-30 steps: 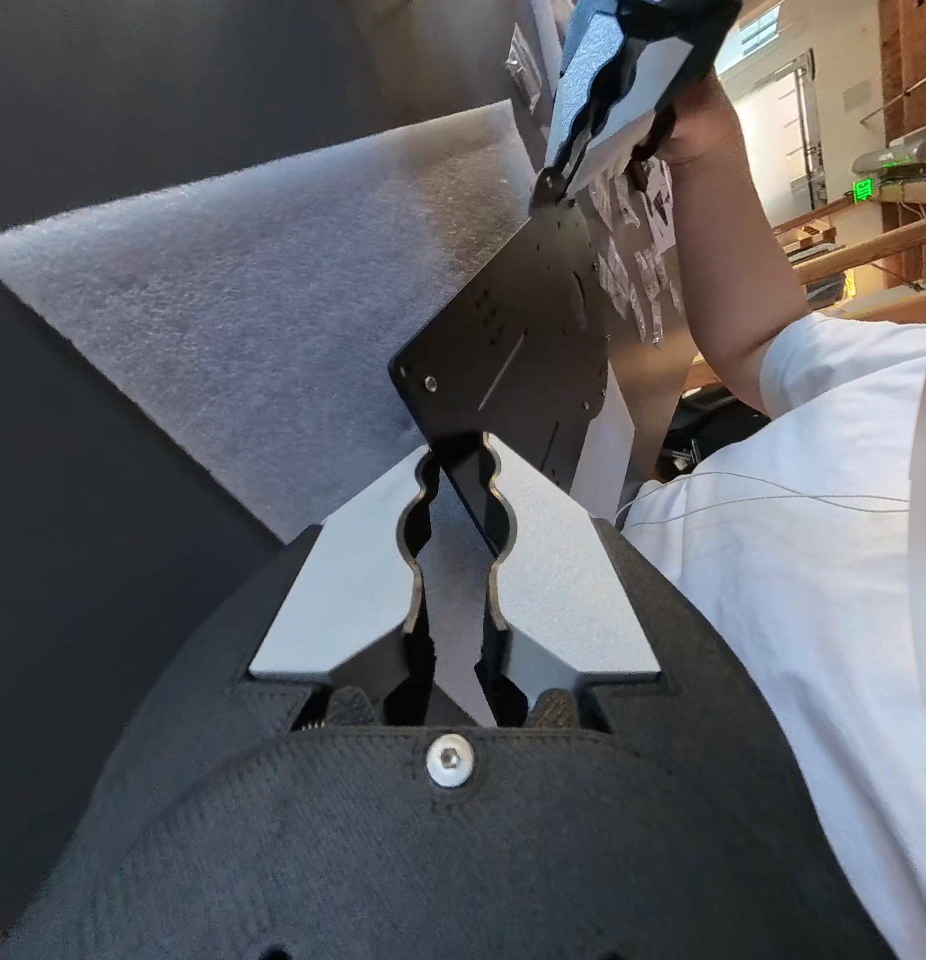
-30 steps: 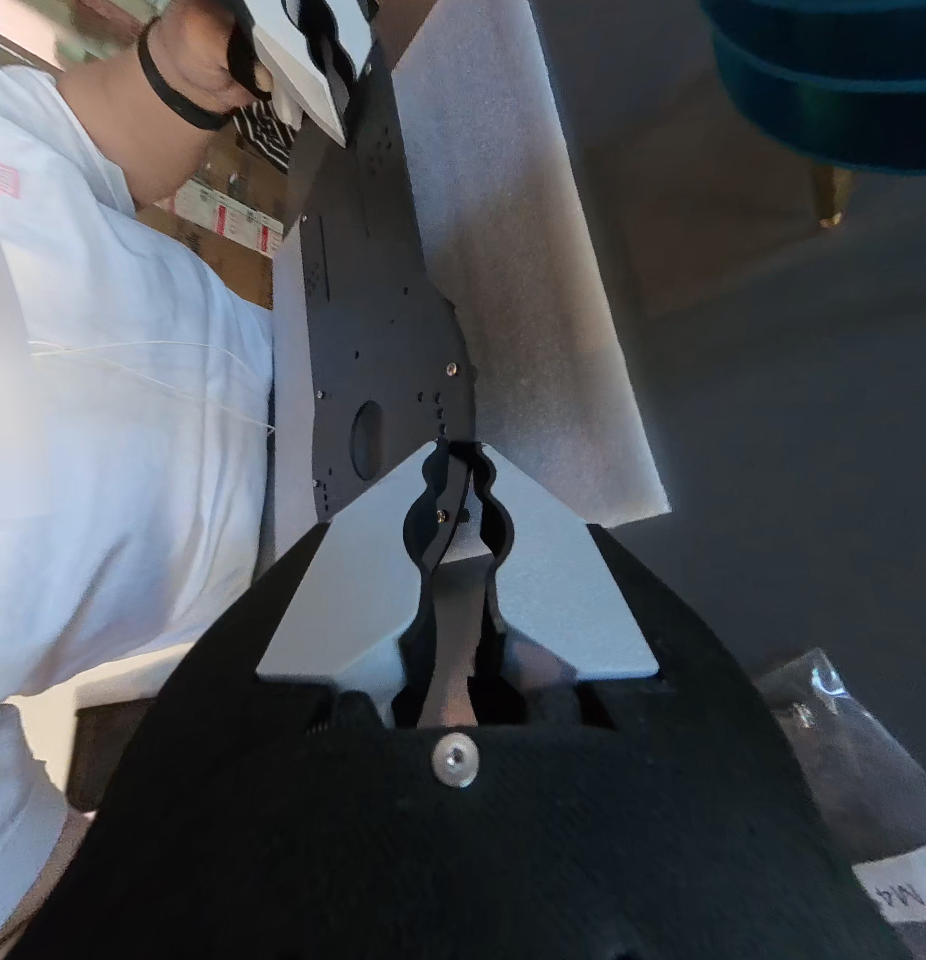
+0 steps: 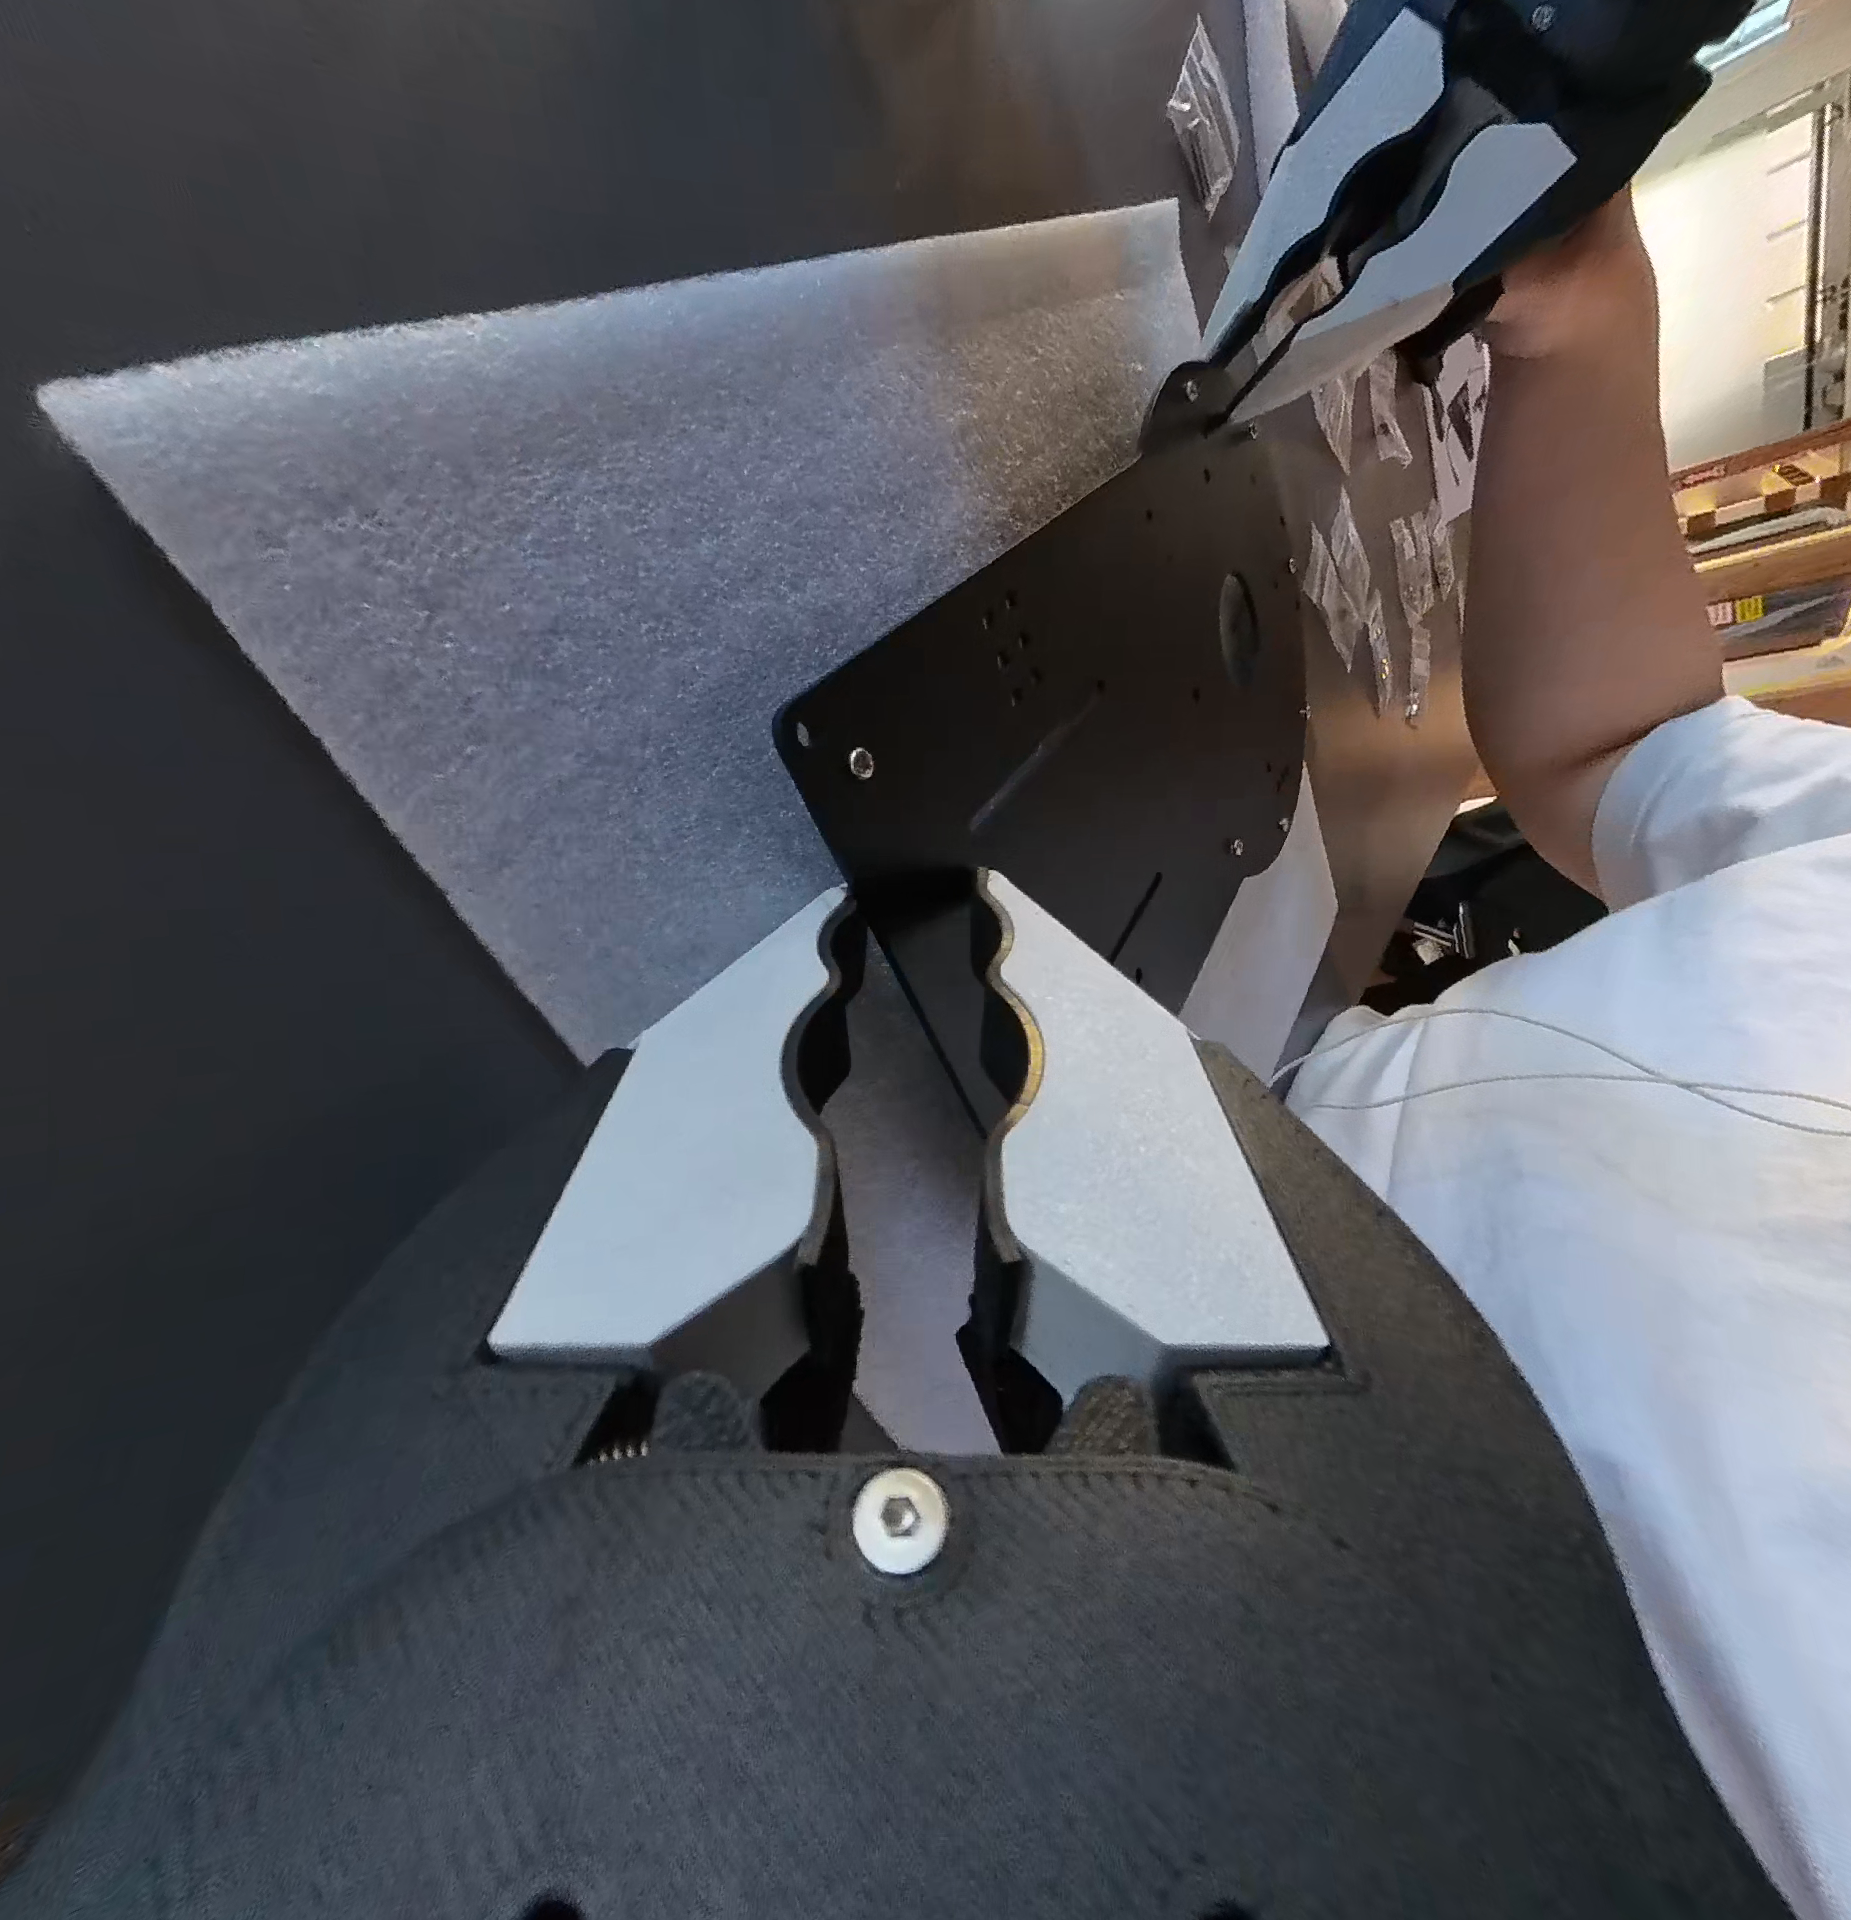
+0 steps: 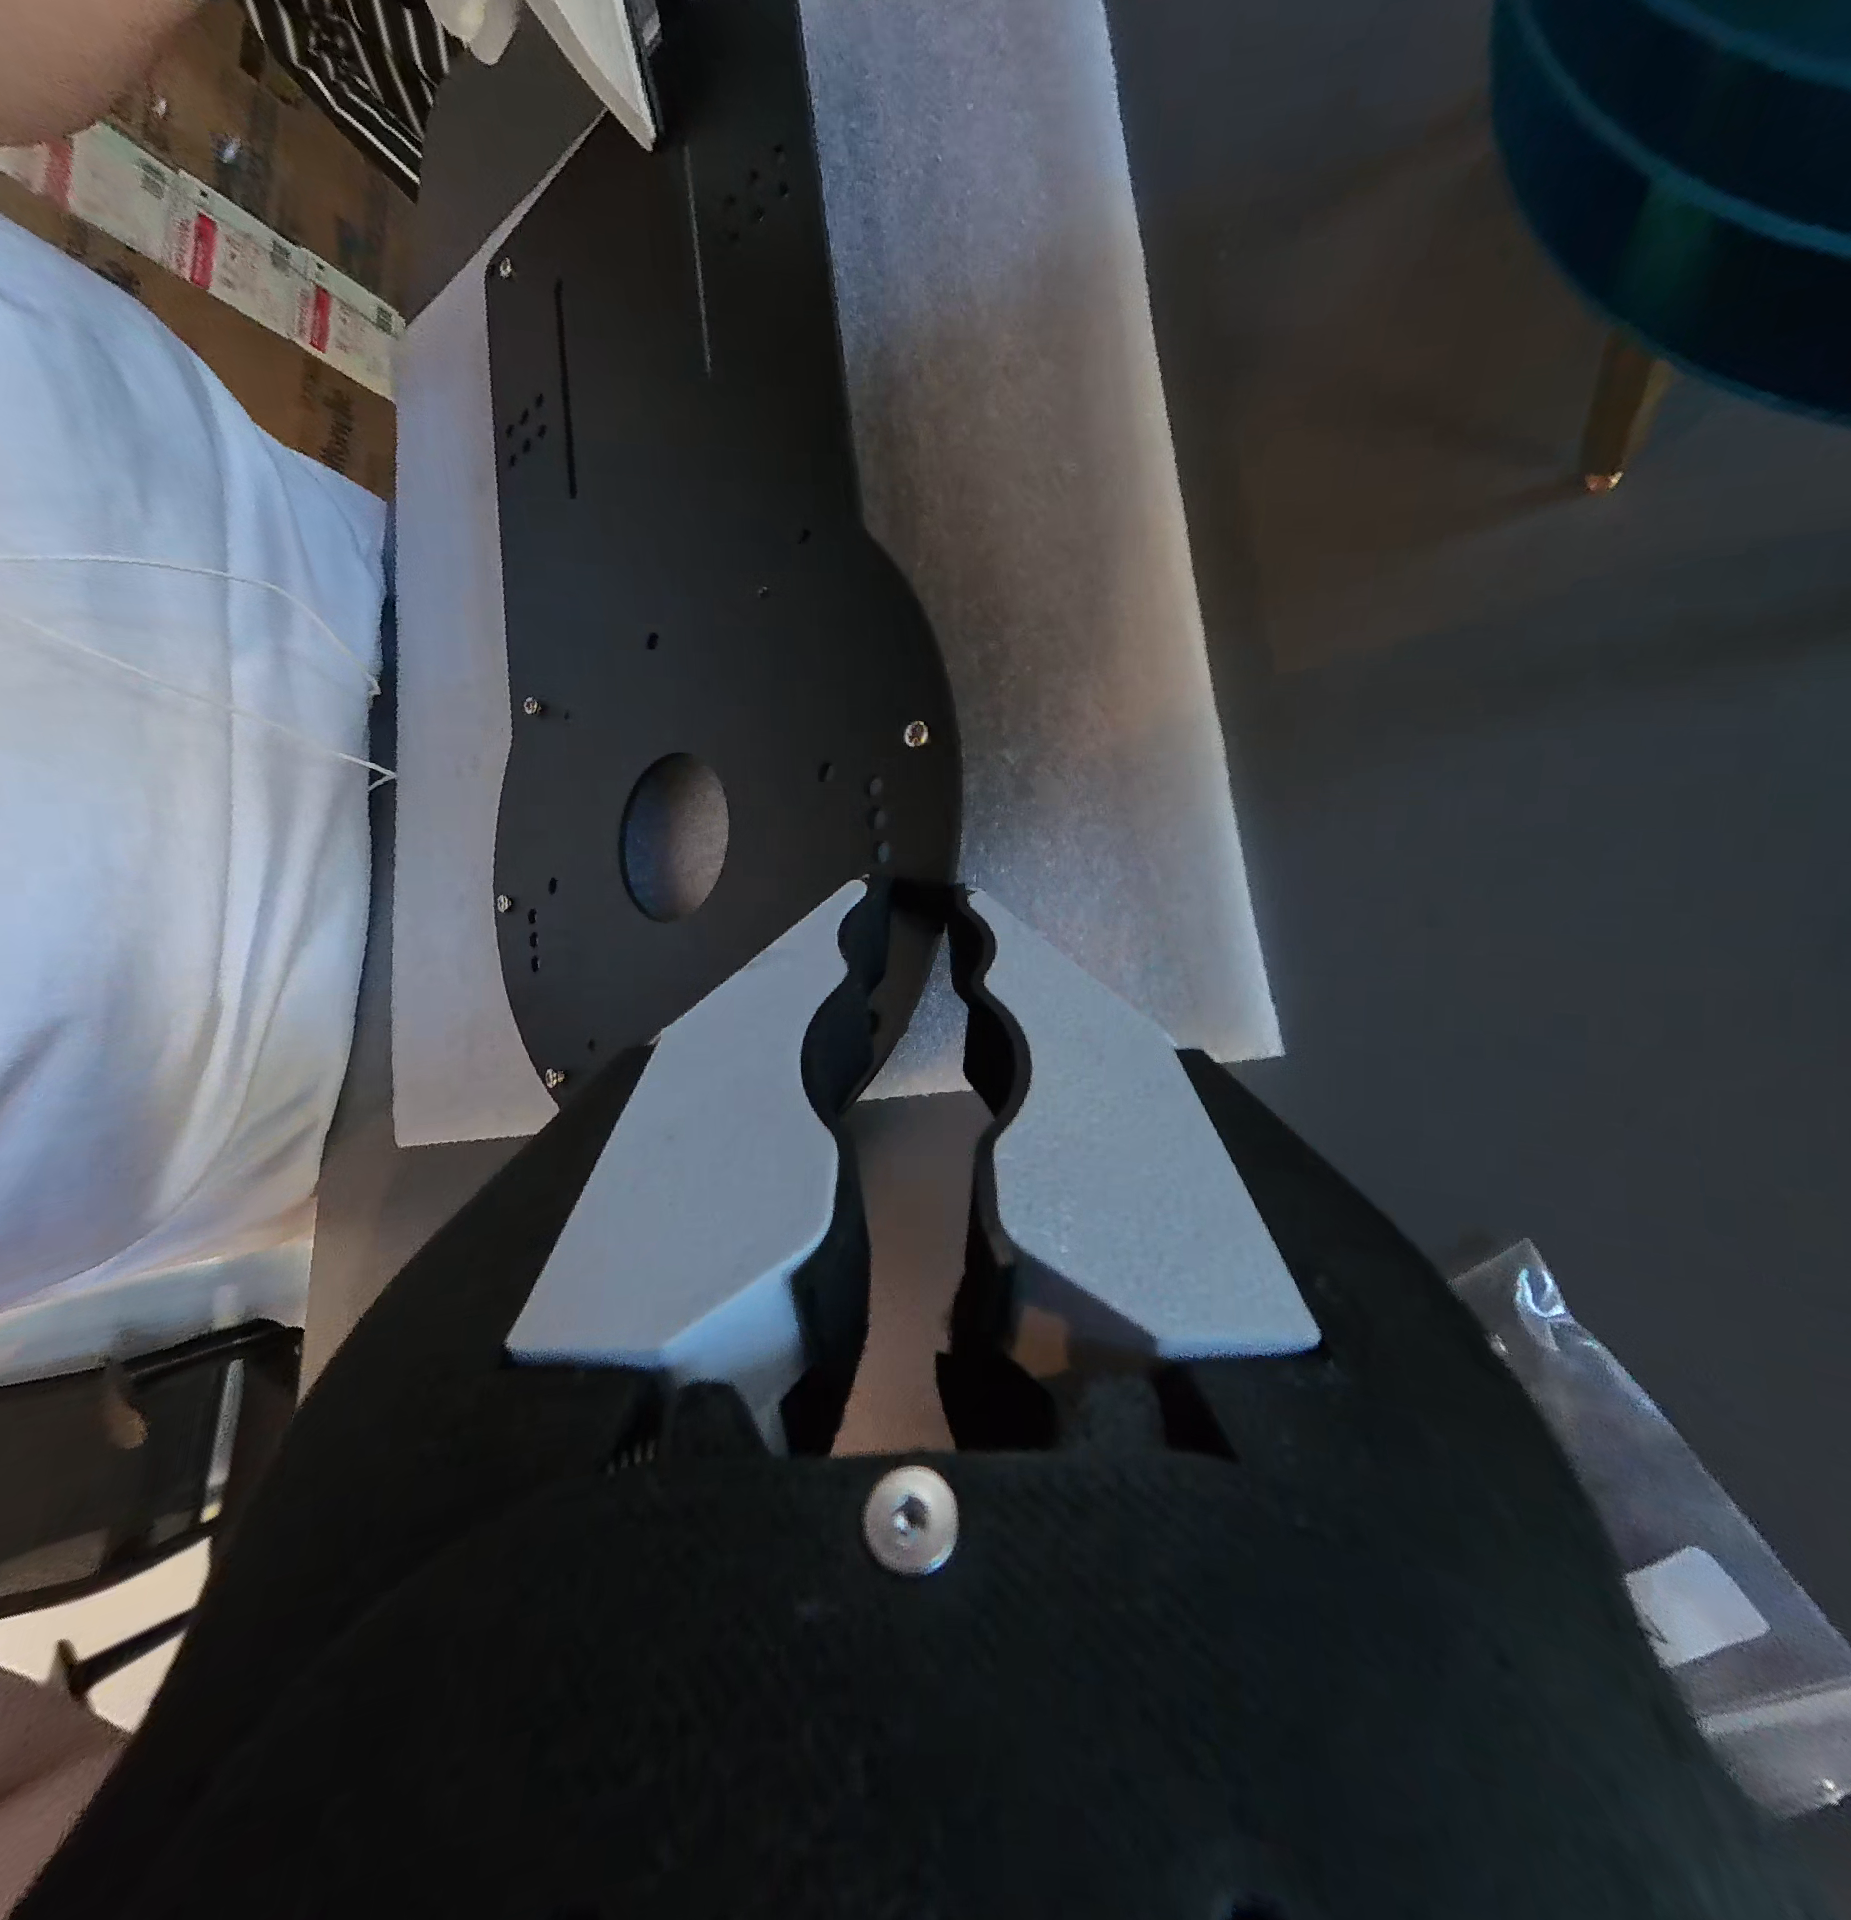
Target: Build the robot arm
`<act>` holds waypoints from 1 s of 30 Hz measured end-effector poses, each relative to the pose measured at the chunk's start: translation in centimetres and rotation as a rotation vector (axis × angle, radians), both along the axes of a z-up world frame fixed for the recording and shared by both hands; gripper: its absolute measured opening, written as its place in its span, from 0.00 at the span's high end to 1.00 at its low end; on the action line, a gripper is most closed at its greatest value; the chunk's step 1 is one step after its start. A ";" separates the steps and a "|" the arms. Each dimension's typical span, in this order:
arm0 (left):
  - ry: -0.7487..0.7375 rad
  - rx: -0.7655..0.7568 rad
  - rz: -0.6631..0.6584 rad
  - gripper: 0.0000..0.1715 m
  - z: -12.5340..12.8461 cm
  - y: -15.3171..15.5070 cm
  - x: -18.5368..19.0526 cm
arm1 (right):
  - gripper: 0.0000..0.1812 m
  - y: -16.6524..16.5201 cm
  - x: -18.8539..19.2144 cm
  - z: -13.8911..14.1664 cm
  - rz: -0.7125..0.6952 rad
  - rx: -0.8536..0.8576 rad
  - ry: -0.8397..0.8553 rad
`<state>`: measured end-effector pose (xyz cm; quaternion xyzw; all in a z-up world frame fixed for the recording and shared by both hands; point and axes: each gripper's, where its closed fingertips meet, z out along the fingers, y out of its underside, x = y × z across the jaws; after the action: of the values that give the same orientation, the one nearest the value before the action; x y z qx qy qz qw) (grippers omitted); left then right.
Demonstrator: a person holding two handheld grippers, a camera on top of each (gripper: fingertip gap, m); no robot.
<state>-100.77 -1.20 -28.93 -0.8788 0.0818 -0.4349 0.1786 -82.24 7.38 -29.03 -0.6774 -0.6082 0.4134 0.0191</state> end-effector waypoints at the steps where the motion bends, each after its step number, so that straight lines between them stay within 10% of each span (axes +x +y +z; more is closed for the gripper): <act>1: -0.003 -0.003 0.001 0.90 0.0 0.0 0.0 | 0.95 0.0 0.0 -0.1 -0.005 -0.007 -0.003; 30: 0.023 -0.019 0.036 0.85 0.1 0.2 0.1 | 0.97 0.3 0.1 0.3 -0.027 0.072 0.126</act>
<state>-100.68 -0.98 -28.80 -0.8868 0.0638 -0.4222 0.1770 -82.12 7.72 -28.71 -0.6570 -0.6109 0.4330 0.0873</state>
